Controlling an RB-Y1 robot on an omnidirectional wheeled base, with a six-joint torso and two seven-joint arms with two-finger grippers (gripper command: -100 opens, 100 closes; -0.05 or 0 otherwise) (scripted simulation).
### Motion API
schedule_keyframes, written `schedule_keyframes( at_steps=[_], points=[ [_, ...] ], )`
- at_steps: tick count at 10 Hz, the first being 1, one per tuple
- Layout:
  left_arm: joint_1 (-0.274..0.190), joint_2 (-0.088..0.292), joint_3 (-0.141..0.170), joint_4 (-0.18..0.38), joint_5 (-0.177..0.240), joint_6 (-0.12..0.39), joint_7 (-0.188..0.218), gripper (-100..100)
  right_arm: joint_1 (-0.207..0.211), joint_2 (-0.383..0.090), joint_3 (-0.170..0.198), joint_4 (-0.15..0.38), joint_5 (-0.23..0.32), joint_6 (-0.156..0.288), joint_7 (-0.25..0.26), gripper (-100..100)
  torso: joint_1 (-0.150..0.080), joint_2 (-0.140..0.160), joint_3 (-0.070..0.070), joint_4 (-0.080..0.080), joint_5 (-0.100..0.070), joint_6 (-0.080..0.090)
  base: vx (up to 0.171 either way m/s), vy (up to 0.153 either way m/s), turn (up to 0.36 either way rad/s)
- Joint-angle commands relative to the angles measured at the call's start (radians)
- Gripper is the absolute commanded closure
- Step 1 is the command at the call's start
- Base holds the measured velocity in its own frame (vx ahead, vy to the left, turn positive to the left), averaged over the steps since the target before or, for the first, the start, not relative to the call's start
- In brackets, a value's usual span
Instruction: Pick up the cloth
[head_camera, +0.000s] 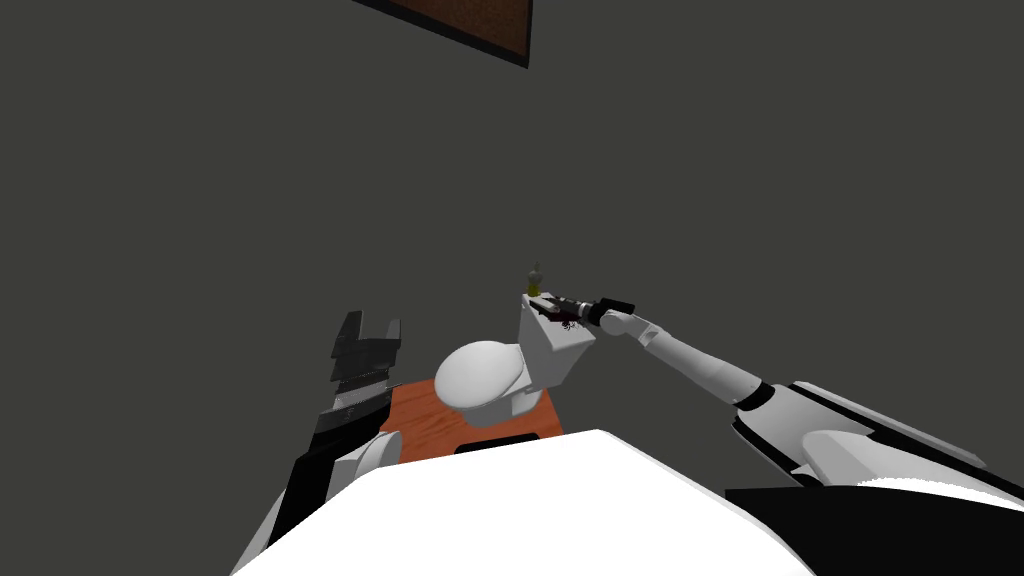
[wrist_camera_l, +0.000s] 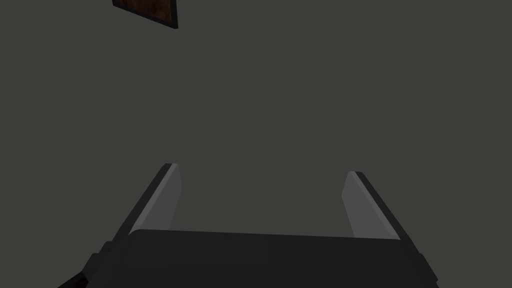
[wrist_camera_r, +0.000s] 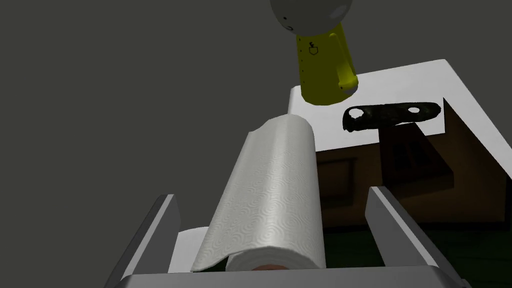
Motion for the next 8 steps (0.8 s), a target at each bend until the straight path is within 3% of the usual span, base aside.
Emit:
schedule_keyframes(
  at_steps=[1,2,3,4,7,8],
  points=[
    [0.000,0.000,0.000,0.000,0.000,0.000,0.000,0,-0.002,-0.016,0.009,0.012,-0.050,0.010,-0.026,-100,0.000,0.000,0.000,0.000,0.000,0.000,-0.021,0.008,0.031],
    [0.000,0.000,0.000,0.000,0.000,0.000,0.000,0,-0.002,-0.016,0.009,0.012,-0.060,0.010,-0.026,-100,0.000,0.000,0.000,-0.001,-0.001,0.001,-0.006,0.003,-0.004],
    [0.000,0.000,0.000,0.000,0.000,0.000,0.000,0,-0.014,-0.037,0.018,0.035,-0.097,0.030,-0.074,-100,-0.001,0.000,0.000,-0.001,-0.001,0.001,-0.015,0.008,0.057],
    [0.000,0.000,0.000,0.000,0.000,0.000,0.000,0,-0.014,-0.037,0.018,0.035,-0.113,0.030,-0.074,-100,-0.001,0.000,-0.001,-0.002,-0.002,0.001,-0.018,0.007,0.039],
    [0.000,0.000,0.000,0.000,0.000,0.000,0.000,0,-0.034,-0.074,0.036,0.077,-0.196,0.067,-0.160,-100,-0.001,0.001,-0.001,-0.003,-0.003,0.002,-0.017,0.013,0.052],
    [0.000,0.000,0.000,0.000,0.000,0.000,0.000,0,-0.034,-0.074,0.036,0.077,-0.209,0.067,-0.160,-100,-0.002,0.001,-0.001,-0.003,-0.003,0.002,-0.016,0.008,0.022]
  ],
)
